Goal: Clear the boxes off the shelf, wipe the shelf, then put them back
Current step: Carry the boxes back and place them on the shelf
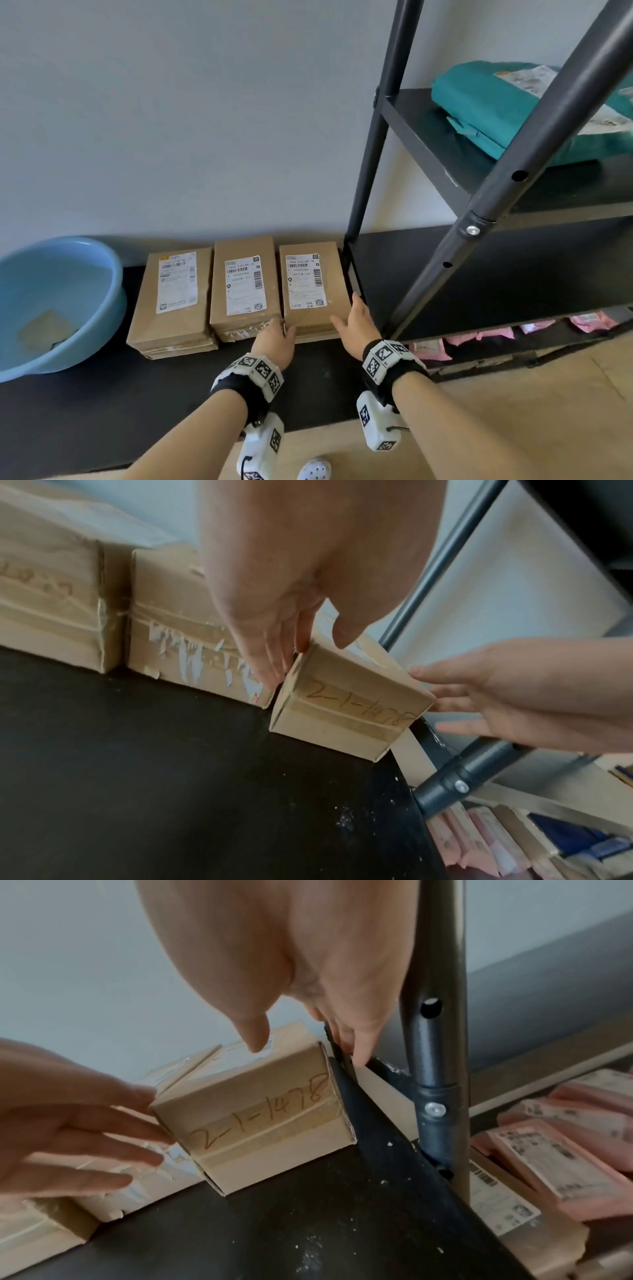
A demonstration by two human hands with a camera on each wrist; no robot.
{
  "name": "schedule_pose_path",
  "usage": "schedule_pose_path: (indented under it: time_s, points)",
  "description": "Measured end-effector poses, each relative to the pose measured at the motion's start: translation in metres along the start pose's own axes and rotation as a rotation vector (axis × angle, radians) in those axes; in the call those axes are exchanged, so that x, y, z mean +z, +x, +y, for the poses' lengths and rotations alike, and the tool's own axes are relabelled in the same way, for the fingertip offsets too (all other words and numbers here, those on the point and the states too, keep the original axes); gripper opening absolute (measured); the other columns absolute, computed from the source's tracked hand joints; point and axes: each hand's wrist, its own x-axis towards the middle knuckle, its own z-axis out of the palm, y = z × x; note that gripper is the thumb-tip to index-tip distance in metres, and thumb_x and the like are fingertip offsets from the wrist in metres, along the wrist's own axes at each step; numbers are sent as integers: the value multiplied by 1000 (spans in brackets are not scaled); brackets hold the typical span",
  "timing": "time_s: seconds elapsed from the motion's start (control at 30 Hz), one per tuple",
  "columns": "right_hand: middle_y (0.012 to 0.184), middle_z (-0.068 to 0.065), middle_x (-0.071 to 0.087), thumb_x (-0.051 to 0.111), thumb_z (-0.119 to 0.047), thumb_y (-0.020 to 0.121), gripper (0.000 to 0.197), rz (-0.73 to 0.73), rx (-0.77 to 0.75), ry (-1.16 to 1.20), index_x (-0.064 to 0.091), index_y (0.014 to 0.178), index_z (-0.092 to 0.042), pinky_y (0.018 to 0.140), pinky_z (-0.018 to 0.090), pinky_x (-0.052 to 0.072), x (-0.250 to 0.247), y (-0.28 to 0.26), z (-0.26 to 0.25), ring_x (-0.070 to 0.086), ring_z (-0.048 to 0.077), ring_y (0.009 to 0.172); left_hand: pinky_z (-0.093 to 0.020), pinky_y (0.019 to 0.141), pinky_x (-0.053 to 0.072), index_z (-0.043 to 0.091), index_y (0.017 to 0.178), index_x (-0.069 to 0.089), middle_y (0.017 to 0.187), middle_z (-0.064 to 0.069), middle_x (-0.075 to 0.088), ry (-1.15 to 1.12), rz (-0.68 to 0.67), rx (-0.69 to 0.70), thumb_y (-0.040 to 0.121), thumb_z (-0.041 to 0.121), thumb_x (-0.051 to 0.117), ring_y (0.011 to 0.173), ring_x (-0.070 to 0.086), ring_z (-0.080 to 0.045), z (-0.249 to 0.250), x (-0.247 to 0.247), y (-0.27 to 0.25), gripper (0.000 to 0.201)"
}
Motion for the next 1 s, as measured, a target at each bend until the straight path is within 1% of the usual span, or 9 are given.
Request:
schedule_pose_path:
  time_s: [0.17, 0.3, 0.43, 0.6, 0.67, 0.73, 0.8, 0.87, 1.0]
  points:
    - [152, 7, 34, 50, -21, 96, 68, -66, 55, 136, 11, 152, -22, 113, 41, 32, -6, 15, 4, 37, 26, 138, -32, 100, 39, 4, 133, 46, 132, -13, 56, -56, 8, -46, 98, 26, 44, 123, 52, -28, 5, 2, 11, 41]
    - [149, 4, 40, 57, -17, 92, 68, -61, 40, 210, 21, 150, -25, 113, 43, 34, -6, 14, 11, 41, 24, 136, -33, 97, 41, 6, 129, 51, 128, -12, 60, -81, 8, -46, 97, 25, 47, 118, 56, -27, 4, 3, 10, 38]
    - [146, 3, 44, 60, -16, 90, 66, -46, 5, 243, 29, 148, -22, 112, 36, 35, -9, -4, 26, 43, 22, 134, -32, 98, 44, 10, 134, 49, 126, -10, 62, -191, -22, -39, 94, 18, 54, 117, 58, -26, -1, 6, -8, 41]
    - [140, 3, 50, 66, -15, 86, 67, -80, -61, 278, 33, 145, -23, 110, 39, 40, -13, -43, 56, 47, 20, 130, -38, 86, 51, 18, 133, 53, 106, -11, 71, -289, -21, -53, 86, 16, 65, 100, 65, -34, -11, 13, -55, 48]
    - [140, 4, 50, 71, -15, 82, 74, -107, -86, 272, 33, 146, -23, 109, 42, 40, -14, -63, 70, 46, 20, 130, -36, 76, 52, 17, 131, 55, 92, -9, 72, -331, 4, -66, 83, 12, 67, 74, 66, -25, -16, 19, -82, 50]
    - [139, 4, 52, 74, -14, 79, 77, -143, -102, 277, 35, 145, -23, 108, 41, 42, -17, -86, 87, 48, 20, 128, -34, 70, 53, 17, 129, 57, 79, -7, 71, -364, 18, -91, 81, 8, 68, 62, 59, -18, -19, 27, -115, 50]
    - [135, 3, 54, 76, -13, 77, 78, -182, -102, 288, 38, 144, -21, 106, 39, 44, -20, -110, 107, 51, 20, 125, -33, 70, 55, 15, 128, 57, 73, -5, 71, -418, 22, -108, 78, 2, 69, 63, 60, -18, -20, 38, -149, 53]
    - [134, 2, 56, 80, -14, 72, 80, -192, -100, 297, 41, 141, -22, 104, 40, 46, -24, -130, 128, 54, 20, 123, -35, 73, 56, 14, 131, 55, 76, -8, 71, -451, 12, -118, 77, -1, 69, 68, 62, -20, -17, 49, -179, 58]
    - [134, 2, 55, 80, -10, 71, 79, -177, -86, 331, 42, 140, -19, 104, 37, 45, -41, -166, 163, 53, 20, 123, -34, 76, 55, 17, 136, 49, 83, -8, 71, -472, -58, -124, 78, 5, 72, 75, 63, -20, -12, 74, -215, 64]
